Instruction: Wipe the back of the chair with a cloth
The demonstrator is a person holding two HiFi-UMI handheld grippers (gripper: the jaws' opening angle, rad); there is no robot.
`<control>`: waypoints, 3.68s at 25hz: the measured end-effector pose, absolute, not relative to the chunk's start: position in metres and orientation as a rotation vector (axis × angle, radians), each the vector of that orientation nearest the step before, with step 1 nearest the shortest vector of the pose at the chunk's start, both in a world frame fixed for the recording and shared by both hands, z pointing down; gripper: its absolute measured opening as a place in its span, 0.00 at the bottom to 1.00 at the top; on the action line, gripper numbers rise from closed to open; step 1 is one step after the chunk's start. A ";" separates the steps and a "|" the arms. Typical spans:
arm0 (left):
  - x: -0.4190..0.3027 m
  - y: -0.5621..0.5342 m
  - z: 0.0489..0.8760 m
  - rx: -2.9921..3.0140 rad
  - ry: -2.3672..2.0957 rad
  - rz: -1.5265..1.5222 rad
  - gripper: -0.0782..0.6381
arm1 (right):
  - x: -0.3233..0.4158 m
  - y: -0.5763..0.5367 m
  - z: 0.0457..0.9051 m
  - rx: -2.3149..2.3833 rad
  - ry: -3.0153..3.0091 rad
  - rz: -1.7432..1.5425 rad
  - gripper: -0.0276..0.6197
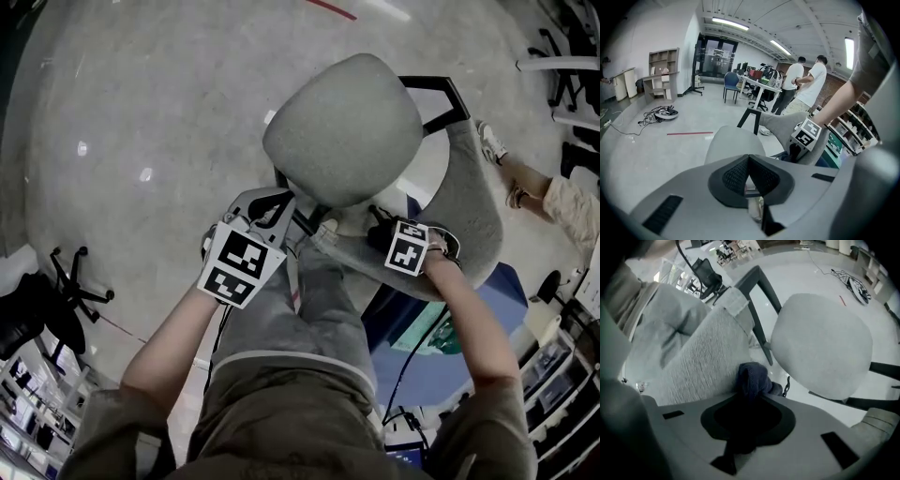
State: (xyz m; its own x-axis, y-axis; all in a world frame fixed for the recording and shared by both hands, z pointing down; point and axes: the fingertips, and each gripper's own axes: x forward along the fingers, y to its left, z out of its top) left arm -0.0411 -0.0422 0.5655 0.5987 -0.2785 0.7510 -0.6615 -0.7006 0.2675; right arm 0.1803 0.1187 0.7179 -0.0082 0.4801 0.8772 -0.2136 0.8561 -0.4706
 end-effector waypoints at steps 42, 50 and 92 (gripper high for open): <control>0.037 -0.113 0.276 2.937 -0.731 0.658 0.13 | 0.190 -0.072 0.315 1.592 -2.151 0.500 0.17; 0.047 -0.118 0.198 3.066 -0.774 0.485 0.13 | 0.189 -0.055 0.210 1.783 -2.297 0.216 0.17; 0.088 -0.060 0.096 3.179 -0.787 0.213 0.13 | 0.219 0.045 0.071 2.022 -2.466 -0.190 0.17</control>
